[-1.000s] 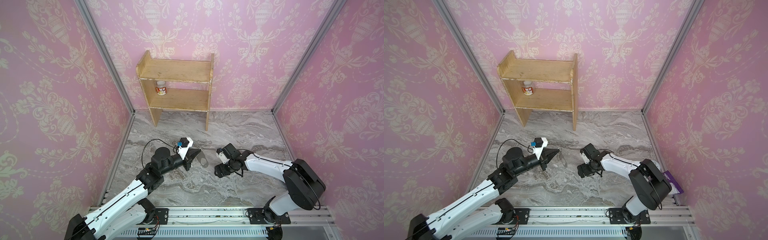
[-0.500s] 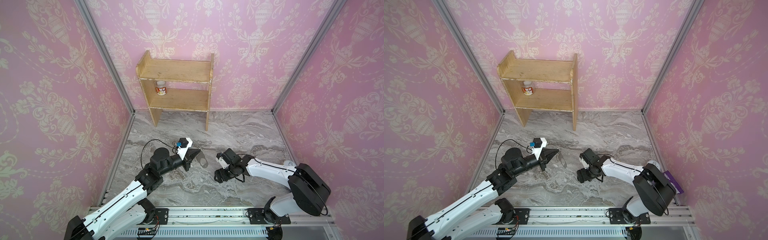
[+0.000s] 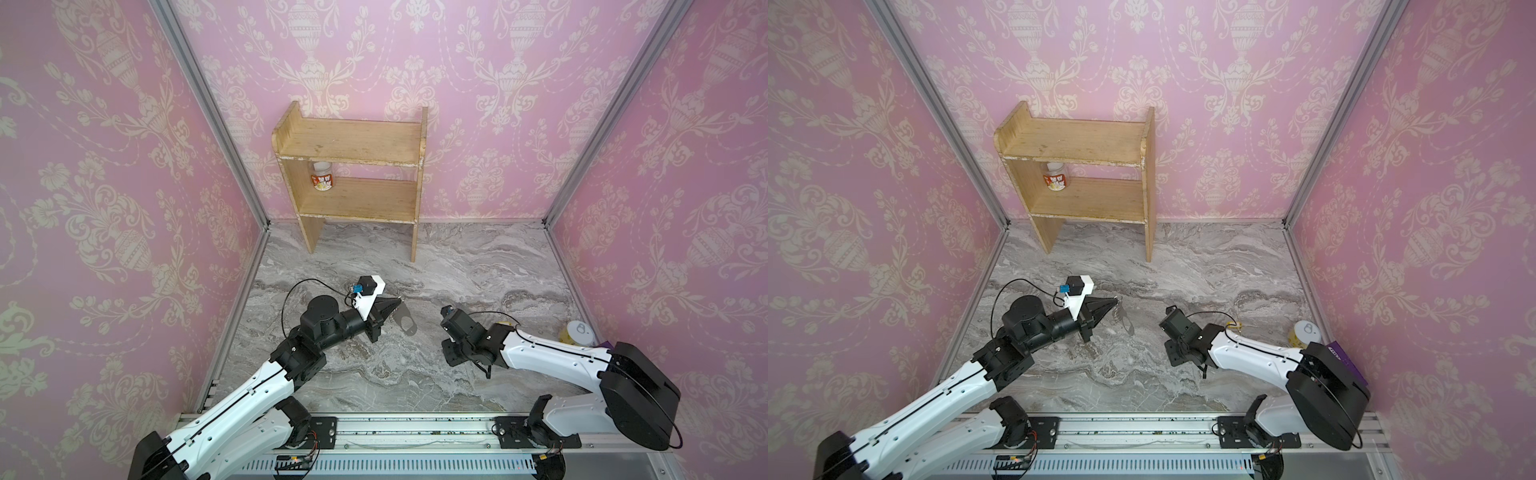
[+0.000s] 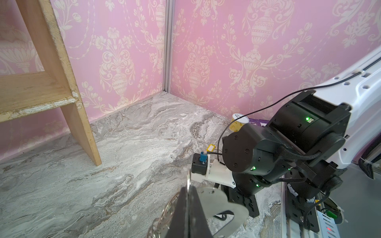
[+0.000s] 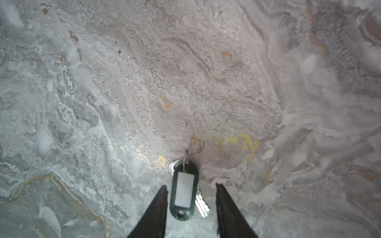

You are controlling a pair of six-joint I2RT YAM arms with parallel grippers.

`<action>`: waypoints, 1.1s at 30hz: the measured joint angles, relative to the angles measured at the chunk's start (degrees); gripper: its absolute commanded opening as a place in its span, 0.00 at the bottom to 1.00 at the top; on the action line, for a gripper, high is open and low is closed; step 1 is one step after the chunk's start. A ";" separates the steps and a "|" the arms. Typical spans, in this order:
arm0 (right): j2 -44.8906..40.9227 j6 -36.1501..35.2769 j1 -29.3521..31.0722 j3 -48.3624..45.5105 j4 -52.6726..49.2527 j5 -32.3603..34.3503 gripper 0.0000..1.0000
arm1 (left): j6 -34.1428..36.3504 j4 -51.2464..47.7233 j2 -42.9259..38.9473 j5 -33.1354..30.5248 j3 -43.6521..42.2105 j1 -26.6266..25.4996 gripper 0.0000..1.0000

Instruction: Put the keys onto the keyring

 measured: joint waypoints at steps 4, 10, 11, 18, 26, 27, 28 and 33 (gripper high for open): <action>0.44 -0.63 0.00 -0.42 1.73 -0.07 0.28 | 0.00 0.00 0.07 0.00 0.00 0.00 0.00; 0.90 -0.79 0.00 -2.23 4.33 -0.04 0.24 | 0.00 0.02 0.07 0.00 0.00 0.00 0.00; 0.96 -0.79 0.00 -2.29 4.44 -0.04 0.24 | 0.00 0.02 0.04 0.00 0.00 0.00 0.00; 1.84 -0.79 0.00 -2.29 6.19 -0.04 0.23 | 0.00 0.00 0.02 -0.02 0.00 0.00 0.00; 3.19 -1.03 0.00 -2.29 7.48 -0.04 0.18 | 0.00 -0.02 -0.79 -0.02 0.00 0.00 0.00; 3.23 -1.03 0.00 -2.29 7.48 -0.04 0.17 | 0.00 -0.04 -0.83 -0.02 0.00 0.00 0.00; 3.32 -1.05 0.00 -2.29 7.52 -0.04 0.15 | 0.00 -0.04 -0.87 -0.02 0.00 0.00 0.00; 3.52 -1.53 -0.02 -2.29 8.33 -0.02 0.04 | 0.00 -0.04 -0.98 -0.02 0.00 0.00 0.00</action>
